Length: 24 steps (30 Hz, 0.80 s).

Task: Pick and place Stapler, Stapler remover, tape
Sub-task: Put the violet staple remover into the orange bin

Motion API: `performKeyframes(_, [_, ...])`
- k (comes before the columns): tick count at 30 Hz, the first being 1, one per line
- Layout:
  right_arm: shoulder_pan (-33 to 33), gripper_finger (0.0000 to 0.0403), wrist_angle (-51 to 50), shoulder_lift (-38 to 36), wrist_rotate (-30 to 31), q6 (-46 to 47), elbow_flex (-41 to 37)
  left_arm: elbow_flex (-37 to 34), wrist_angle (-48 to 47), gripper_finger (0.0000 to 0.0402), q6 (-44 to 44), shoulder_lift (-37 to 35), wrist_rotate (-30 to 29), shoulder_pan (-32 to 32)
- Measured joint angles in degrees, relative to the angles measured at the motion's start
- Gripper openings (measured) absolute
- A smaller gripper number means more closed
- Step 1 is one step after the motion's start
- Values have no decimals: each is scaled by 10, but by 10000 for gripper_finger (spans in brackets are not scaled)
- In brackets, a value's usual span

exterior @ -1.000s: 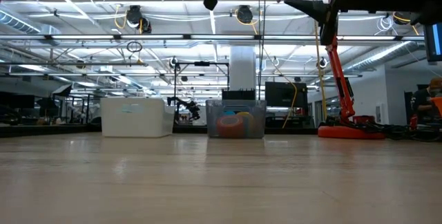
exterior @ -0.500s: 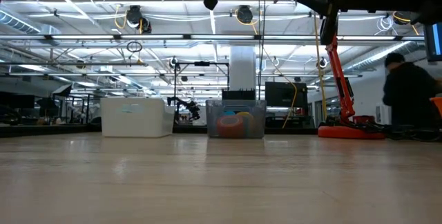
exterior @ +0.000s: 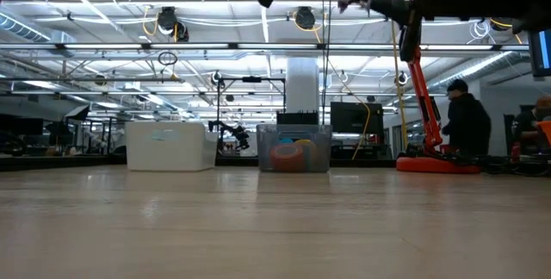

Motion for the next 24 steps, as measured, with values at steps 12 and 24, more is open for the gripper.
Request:
performKeyframes(12, [0, 27, -47, -19, -23, 16, 0, 0, -76, 187, 57, -29, 17, 3])
performKeyframes(24, [42, 27, -291, -125, -343, 205, 1, 0, -465, 219, -62, -92, 86, -40])
